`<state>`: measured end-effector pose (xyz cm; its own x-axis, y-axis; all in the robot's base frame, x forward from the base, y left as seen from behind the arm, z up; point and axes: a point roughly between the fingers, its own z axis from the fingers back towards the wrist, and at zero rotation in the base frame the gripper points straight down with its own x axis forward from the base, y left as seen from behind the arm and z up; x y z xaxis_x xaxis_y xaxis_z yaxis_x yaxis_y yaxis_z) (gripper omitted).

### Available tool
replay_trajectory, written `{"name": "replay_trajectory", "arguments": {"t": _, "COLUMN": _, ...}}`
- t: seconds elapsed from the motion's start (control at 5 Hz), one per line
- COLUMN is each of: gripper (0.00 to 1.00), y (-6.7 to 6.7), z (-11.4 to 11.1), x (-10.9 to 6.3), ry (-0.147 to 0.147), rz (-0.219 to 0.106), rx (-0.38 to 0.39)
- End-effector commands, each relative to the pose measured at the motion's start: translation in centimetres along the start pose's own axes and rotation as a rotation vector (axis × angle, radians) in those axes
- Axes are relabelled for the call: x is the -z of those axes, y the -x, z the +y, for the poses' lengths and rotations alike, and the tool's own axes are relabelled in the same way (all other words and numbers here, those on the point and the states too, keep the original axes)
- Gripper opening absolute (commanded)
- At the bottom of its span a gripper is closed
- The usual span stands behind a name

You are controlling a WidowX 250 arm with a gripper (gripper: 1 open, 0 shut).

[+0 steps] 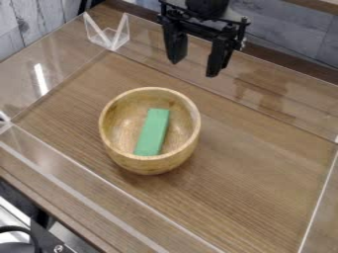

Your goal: Move green object from inside the wooden bowl to the table next to it

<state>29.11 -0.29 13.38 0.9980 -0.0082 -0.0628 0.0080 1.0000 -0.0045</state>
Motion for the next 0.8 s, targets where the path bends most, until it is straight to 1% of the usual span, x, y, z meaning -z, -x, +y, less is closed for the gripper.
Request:
{"name": "replay_trajectory", "arguments": {"t": 0.0, "gripper": 1.00, "y": 0.7, "z": 0.4, "x": 0.2, "ry": 0.003, "rz": 0.014, "rx": -0.032}}
{"name": "replay_trajectory", "arguments": {"t": 0.2, "gripper": 1.00, "y": 2.2, "z": 1.7, "x": 1.1, "ry": 0.006, "rz": 0.005, "rx": -0.068}}
{"name": "replay_trajectory", "arguments": {"t": 0.4, "gripper": 1.00, "y": 3.6, "z": 2.7, "x": 1.6, "ry": 0.016, "rz": -0.046, "rx": -0.085}}
{"name": "replay_trajectory", "arguments": {"t": 0.6, "gripper": 1.00, "y": 3.8, "z": 4.2, "x": 2.5, "ry": 0.029, "rz": -0.101, "rx": -0.106}}
